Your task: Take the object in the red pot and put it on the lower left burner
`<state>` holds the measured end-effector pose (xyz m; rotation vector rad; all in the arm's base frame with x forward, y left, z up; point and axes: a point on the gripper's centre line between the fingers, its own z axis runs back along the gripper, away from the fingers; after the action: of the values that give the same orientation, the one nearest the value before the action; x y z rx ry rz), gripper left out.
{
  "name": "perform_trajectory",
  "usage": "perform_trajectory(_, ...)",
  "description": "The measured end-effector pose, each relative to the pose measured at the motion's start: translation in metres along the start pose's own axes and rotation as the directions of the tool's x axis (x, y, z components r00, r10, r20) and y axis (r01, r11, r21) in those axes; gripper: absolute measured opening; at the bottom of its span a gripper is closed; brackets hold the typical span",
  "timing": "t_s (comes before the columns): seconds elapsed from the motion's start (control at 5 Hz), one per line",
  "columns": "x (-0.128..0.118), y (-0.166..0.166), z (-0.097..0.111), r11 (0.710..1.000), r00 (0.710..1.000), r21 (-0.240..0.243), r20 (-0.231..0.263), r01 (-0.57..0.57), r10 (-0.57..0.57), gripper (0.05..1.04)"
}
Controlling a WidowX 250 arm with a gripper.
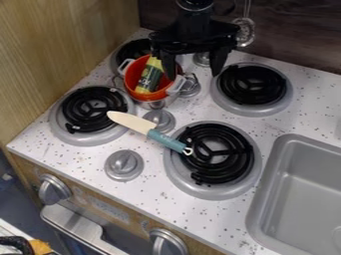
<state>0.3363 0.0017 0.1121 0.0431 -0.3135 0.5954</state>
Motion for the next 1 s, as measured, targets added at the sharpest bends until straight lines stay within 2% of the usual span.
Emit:
perform_trajectory(0.2,-0.004,0.001,-0.008,1.0,1.0,0.014,-0.02,0.01,-0.01,1.0)
perform_trajectory(0.6,0.011,0.024,-0.026,0.991,0.99,0.012,0.046,0.132,-0.132,1.0)
perform_trajectory(0.8,0.019,0.035,-0.028,0.987,0.985,0.016,0.059,0.16,-0.161,1.0)
perform_trajectory(1.0,0.03,0.04,-0.04,0.976,0.973,-0.011,0.076,0.217,-0.216,1.0)
